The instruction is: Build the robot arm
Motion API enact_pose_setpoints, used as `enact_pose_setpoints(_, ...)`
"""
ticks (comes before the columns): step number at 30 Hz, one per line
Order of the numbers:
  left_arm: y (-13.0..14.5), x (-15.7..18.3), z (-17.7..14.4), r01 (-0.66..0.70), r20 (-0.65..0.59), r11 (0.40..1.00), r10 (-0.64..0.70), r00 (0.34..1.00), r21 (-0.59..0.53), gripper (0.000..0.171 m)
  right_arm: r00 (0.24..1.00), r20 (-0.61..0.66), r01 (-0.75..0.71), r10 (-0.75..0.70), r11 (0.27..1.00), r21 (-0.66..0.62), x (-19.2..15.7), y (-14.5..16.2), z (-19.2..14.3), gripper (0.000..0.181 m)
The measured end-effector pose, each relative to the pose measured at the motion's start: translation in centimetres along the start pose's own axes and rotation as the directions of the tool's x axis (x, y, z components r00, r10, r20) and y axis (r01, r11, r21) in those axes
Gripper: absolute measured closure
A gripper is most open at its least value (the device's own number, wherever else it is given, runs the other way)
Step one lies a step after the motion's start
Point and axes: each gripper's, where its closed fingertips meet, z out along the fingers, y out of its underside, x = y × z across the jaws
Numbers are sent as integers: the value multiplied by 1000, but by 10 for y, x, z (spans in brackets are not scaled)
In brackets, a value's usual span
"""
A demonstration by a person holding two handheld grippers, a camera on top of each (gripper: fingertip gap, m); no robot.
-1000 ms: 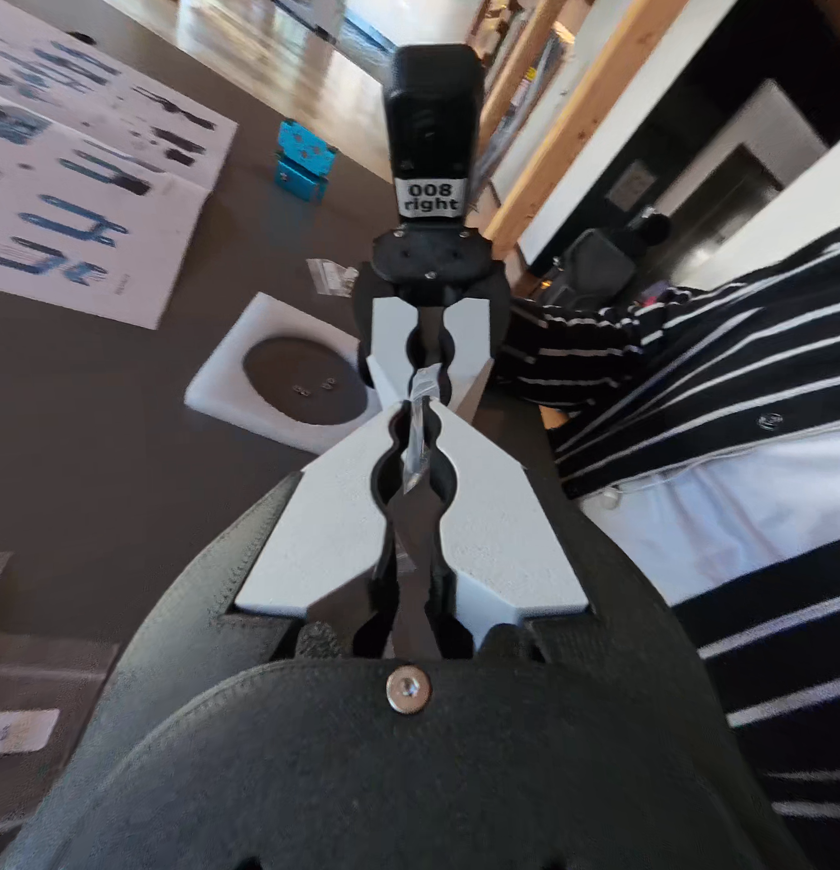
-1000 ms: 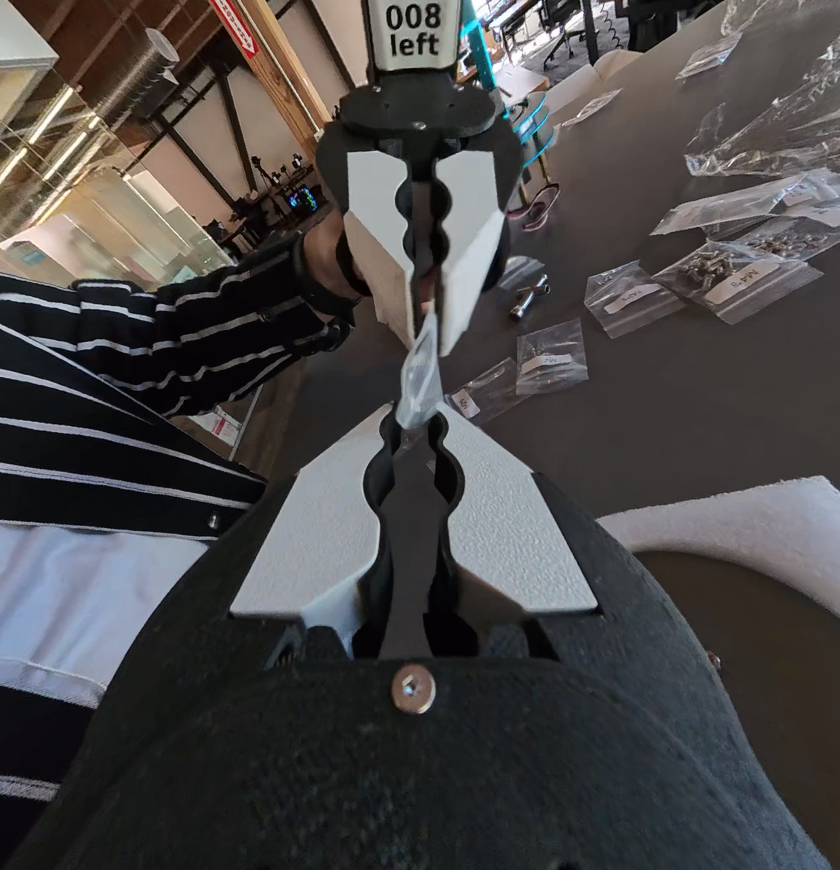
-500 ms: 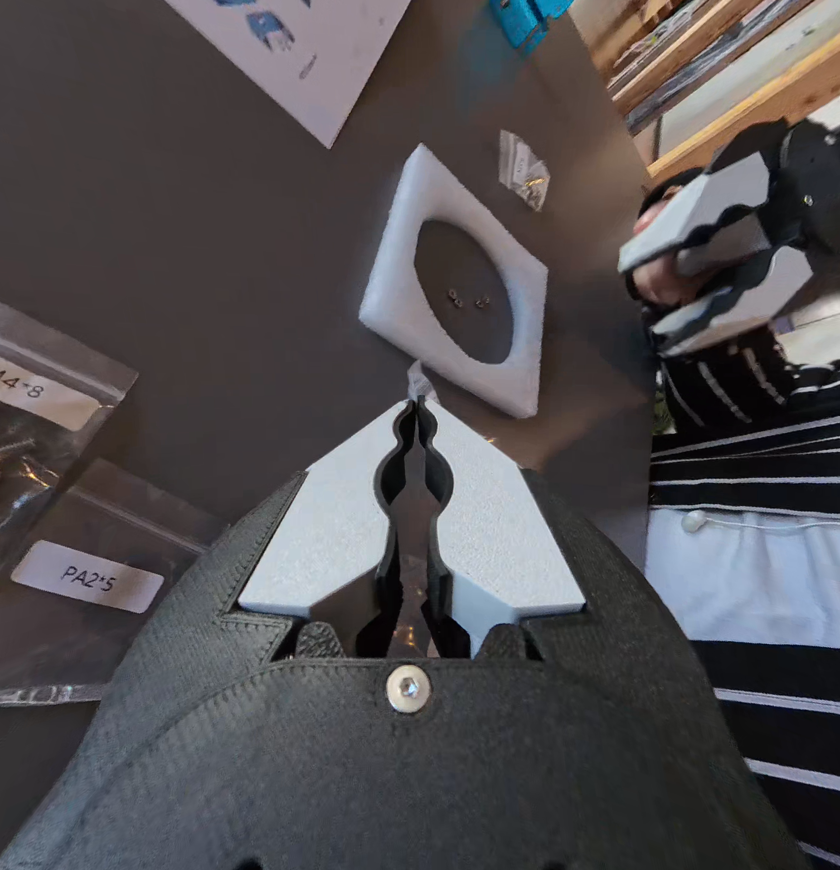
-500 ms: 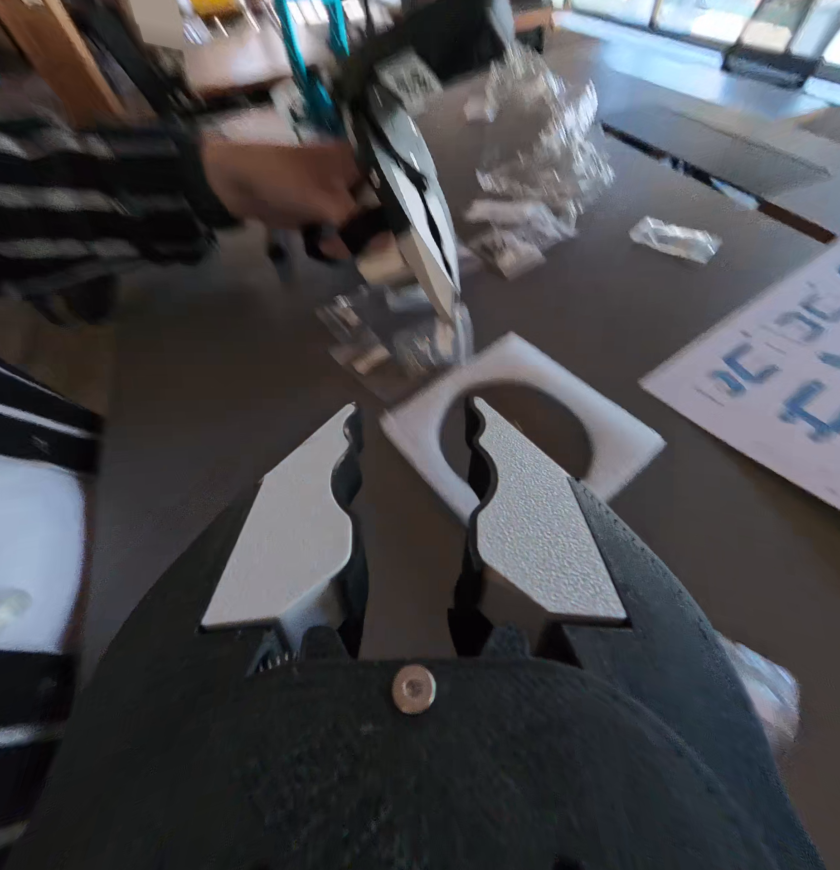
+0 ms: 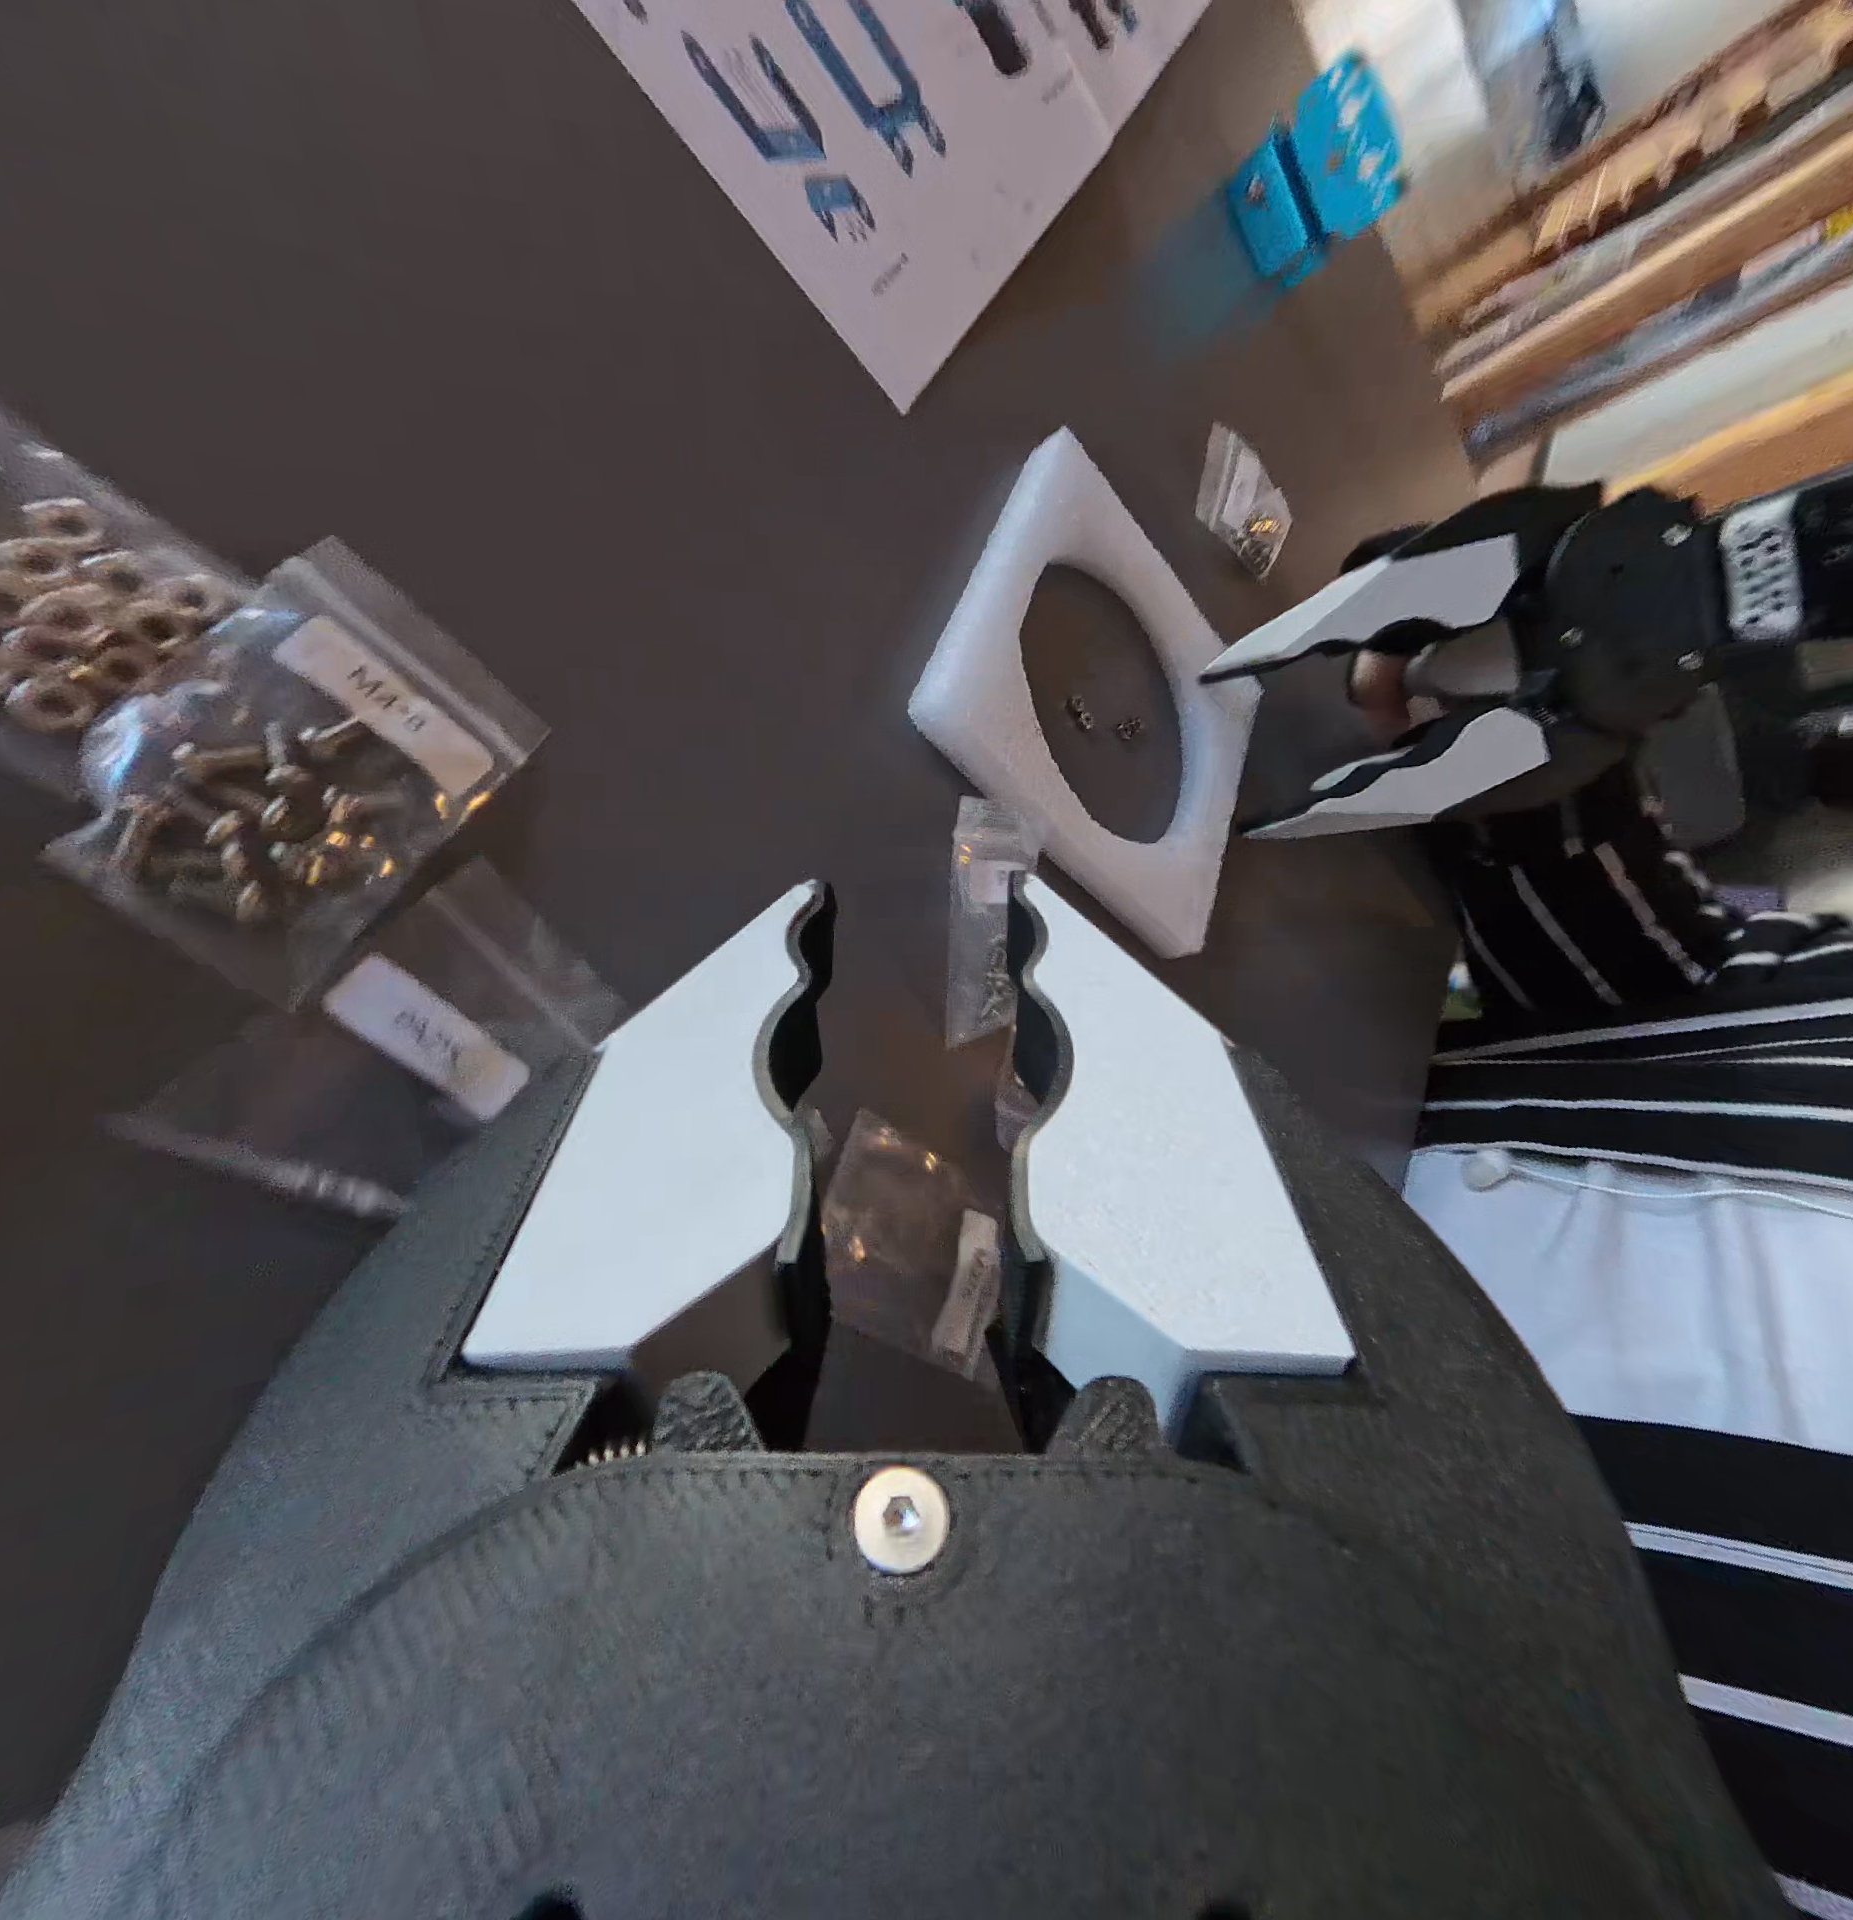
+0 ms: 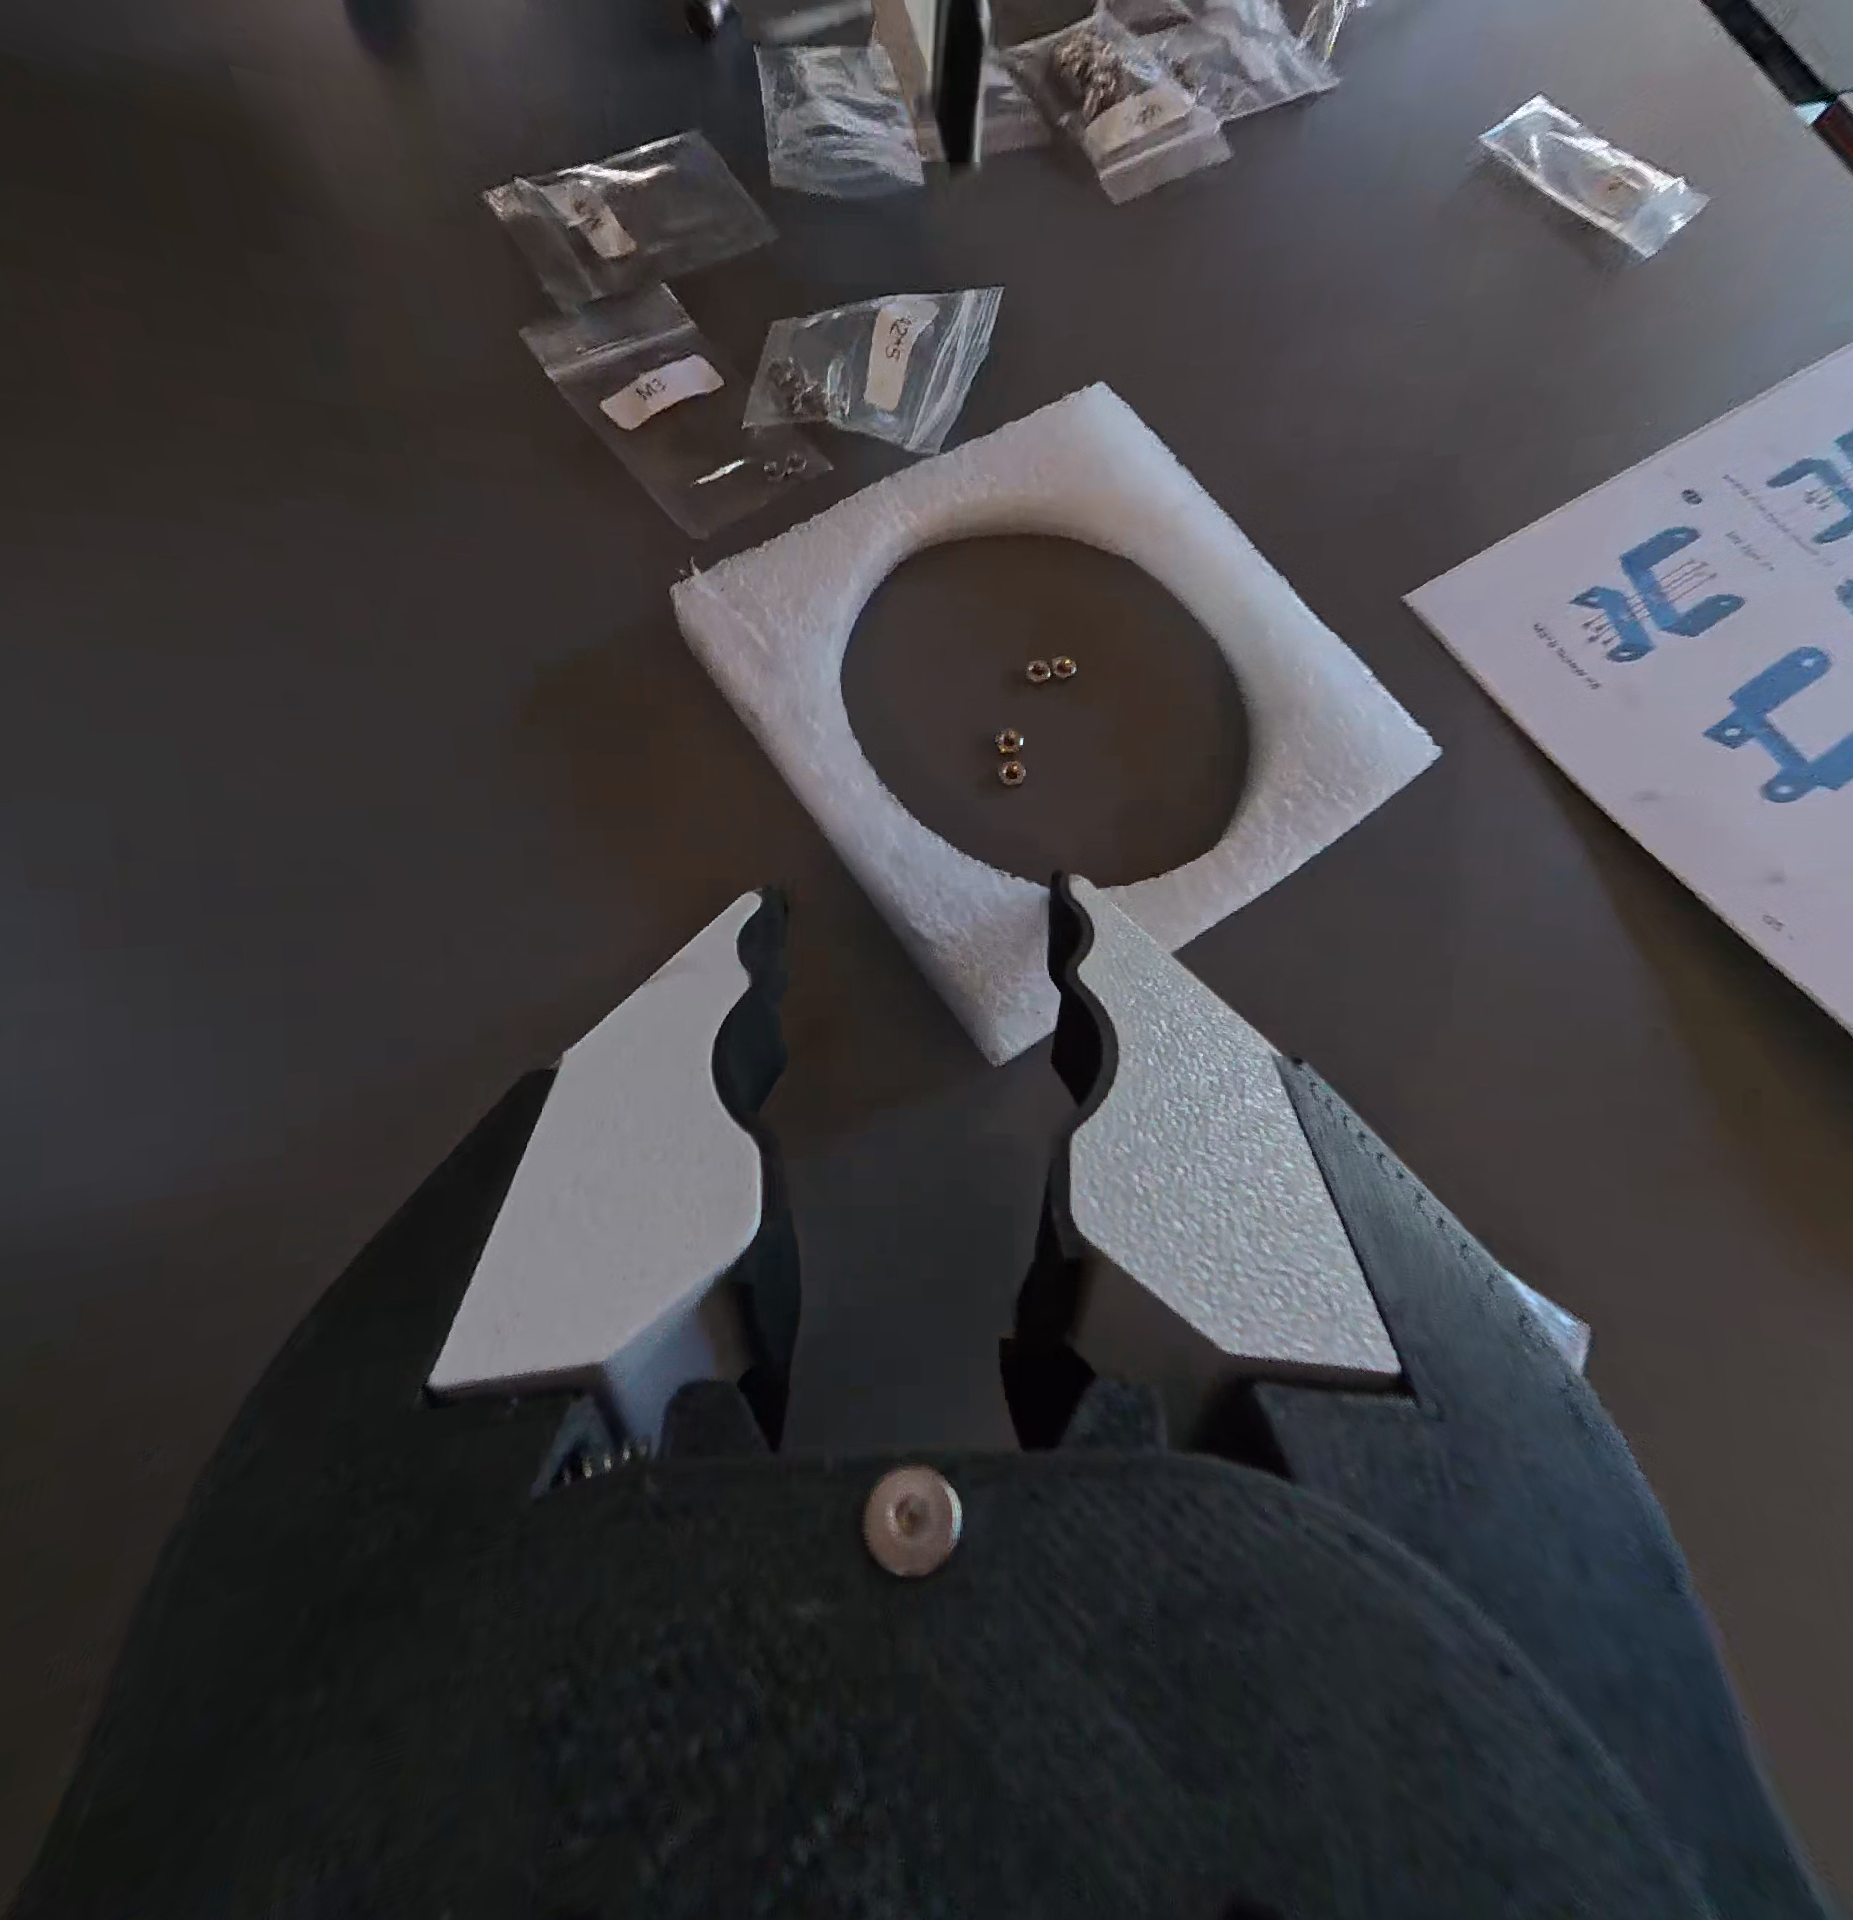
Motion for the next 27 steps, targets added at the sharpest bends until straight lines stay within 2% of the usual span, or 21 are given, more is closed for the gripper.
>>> enact_pose_setpoints(2,-3,11,-20,12,-35,993,-8,999,116,145,1000,-20,13,-12,999,39,0,-7,-2,129)
enact_pose_setpoints(4,-2,31,-38,23,-113,967,6,994,254,152,999,-41,25,-19,989,144,-5,-24,-7,128)
enact_pose_setpoints(6,7,50,-52,2,-142,928,55,988,372,151,999,-53,5,8,967,253,-12,-41,-9,128)
enact_pose_setpoints(8,19,67,-64,-105,-67,866,158,985,490,151,995,-99,14,21,941,337,-16,-57,-9,129)
enact_pose_setpoints(10,33,78,-72,-232,61,797,239,969,558,152,992,-122,29,16,934,357,-23,-67,-4,132)
enact_pose_setpoints(12,48,78,-79,-315,175,761,263,949,567,150,993,-121,40,-3,950,309,-26,-74,7,133)
enact_pose_setpoints(14,59,71,-86,-336,235,750,243,941,570,148,998,-70,26,-8,965,260,-29,-83,18,135)
enact_pose_setpoints(18,68,56,-111,-319,273,703,182,945,636,149,998,51,-34,25,983,178,-20,-112,38,137)
enact_pose_setpoints(23,67,53,-132,-392,340,625,208,917,675,148,994,105,27,-35,997,71,13,-151,64,139)
enact_pose_setpoints(25,67,53,-131,-404,353,625,212,911,668,146,992,108,56,-59,998,32,31,-159,83,144)
enact_pose_setpoints(27,68,53,-124,-405,343,650,227,911,643,146,987,155,55,-53,998,-10,42,-165,107,149)
